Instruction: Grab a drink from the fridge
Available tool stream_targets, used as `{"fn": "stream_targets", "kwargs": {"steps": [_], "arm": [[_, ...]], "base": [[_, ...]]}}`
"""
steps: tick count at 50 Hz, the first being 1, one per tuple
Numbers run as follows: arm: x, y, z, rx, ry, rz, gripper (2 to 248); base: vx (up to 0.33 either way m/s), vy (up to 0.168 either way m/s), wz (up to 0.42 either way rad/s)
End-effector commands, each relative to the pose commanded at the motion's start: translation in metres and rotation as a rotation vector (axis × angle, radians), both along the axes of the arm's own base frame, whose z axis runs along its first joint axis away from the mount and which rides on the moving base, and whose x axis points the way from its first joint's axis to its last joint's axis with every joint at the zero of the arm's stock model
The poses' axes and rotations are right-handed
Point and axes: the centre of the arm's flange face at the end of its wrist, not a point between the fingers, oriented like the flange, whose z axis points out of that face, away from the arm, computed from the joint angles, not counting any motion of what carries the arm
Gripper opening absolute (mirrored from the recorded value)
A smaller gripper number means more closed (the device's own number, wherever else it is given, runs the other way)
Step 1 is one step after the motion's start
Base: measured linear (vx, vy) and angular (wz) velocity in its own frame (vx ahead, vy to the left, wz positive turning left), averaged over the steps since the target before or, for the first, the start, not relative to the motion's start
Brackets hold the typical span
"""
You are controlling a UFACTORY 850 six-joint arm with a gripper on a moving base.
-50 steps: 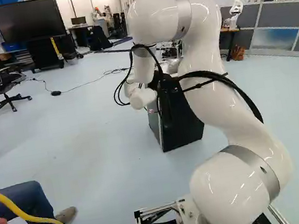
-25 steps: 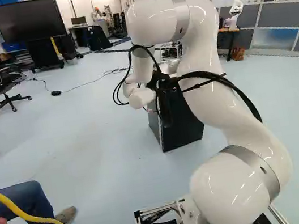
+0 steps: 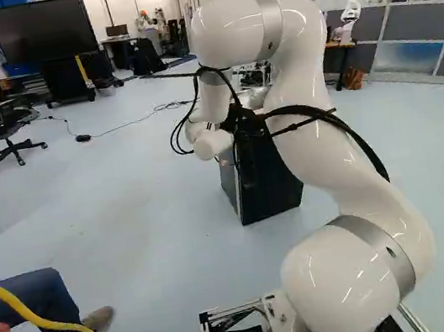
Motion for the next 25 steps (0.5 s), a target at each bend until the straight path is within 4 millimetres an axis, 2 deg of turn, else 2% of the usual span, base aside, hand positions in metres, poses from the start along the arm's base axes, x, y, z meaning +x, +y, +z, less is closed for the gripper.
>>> {"fn": "stream_targets", "kwargs": {"steps": [10, 25], "arm": [[-0.007, -0.005, 0.001, -0.002, 0.008, -0.006, 247], [-0.034, -0.015, 0.004, -0.009, 0.037, -0.014, 247]], "base": [[0.0, 0.0, 0.0], [-0.001, -0.001, -0.005]]}}
